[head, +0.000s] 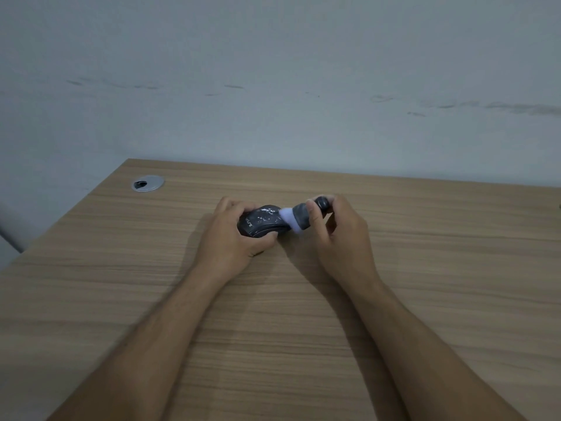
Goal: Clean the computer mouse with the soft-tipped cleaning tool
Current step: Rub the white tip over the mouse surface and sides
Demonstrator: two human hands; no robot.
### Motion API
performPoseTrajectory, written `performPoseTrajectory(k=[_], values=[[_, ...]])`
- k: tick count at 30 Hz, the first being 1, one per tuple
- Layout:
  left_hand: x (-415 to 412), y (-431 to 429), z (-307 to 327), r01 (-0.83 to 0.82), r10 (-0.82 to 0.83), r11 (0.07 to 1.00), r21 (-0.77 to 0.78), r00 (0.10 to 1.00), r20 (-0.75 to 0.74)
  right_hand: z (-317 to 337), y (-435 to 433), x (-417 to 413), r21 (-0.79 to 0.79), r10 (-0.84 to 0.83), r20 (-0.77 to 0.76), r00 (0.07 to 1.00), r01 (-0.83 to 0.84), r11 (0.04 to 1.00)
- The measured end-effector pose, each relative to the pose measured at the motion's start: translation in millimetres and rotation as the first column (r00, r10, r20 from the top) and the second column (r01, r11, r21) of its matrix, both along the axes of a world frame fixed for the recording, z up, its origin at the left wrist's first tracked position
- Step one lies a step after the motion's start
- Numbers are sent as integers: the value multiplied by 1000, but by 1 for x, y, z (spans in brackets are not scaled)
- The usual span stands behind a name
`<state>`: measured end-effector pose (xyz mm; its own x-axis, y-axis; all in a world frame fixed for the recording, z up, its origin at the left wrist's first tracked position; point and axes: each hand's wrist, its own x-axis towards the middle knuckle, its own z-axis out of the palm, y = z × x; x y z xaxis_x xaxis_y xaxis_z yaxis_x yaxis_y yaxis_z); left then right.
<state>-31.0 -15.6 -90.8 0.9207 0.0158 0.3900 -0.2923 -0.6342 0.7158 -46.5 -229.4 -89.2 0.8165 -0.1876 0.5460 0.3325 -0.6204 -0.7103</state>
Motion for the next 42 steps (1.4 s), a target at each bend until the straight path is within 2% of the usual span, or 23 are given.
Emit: performPoseTrajectory(k=[3, 5, 8, 11, 14, 16, 18, 20, 22, 26, 30, 32, 35, 38, 42], values=[[1, 0, 0, 14, -14, 1000, 0, 1000, 5, 1, -1, 7, 63, -64, 1, 998, 64, 996], [0, 1, 0, 25, -25, 1000, -5, 1000, 5, 2, -1, 10, 91, -30, -9, 1000, 30, 995], [1, 2, 1, 31, -31, 1000, -1, 999, -8, 1, 1, 13, 47, 6, -10, 1000, -5, 999], [1, 2, 3, 48, -48, 999, -19, 999, -15, 3, 0, 15, 99, -41, 3, 999, 41, 994], [1, 3, 2, 56, -56, 998, -1, 998, -18, 4, 2, 13, 53, 54, -3, 999, -54, 997], [2, 5, 1, 64, -64, 998, -5, 998, -25, 2, 2, 15, 34, 26, 1, 1000, -26, 999], [3, 6, 1, 77, -78, 997, -29, 997, -31, 2, 0, 16, 79, -30, 10, 1000, 29, 996], [2, 6, 1, 81, -83, 996, -44, 996, -27, 3, -2, 14, 110, 7, 2, 1000, -7, 994], [1, 6, 3, 81, -82, 995, -51, 996, -20, 2, -1, 10, 72, 46, -12, 999, -45, 996], [0, 5, 6, 85, -86, 993, -83, 996, -13, 4, -2, 10, 98, -44, -16, 999, 46, 994], [-1, 4, 6, 89, -90, 993, -77, 996, -6, 5, -3, 2, 108, 26, -19, 999, -24, 994], [0, 4, 5, 95, -96, 992, -88, 995, -8, 3, -2, 0, 88, 0, -36, 999, 3, 996], [1, 2, 3, 88, -88, 993, -79, 996, -3, 7, -5, 0, 148, -67, -48, 997, 73, 986], [1, 0, 1, 82, -82, 994, -67, 997, 5, 9, -6, -8, 141, -29, -12, 1000, 30, 990], [2, 1, 1, 75, -73, 994, -83, 997, 23, 7, -4, -9, 115, -32, -62, 998, 39, 993]])
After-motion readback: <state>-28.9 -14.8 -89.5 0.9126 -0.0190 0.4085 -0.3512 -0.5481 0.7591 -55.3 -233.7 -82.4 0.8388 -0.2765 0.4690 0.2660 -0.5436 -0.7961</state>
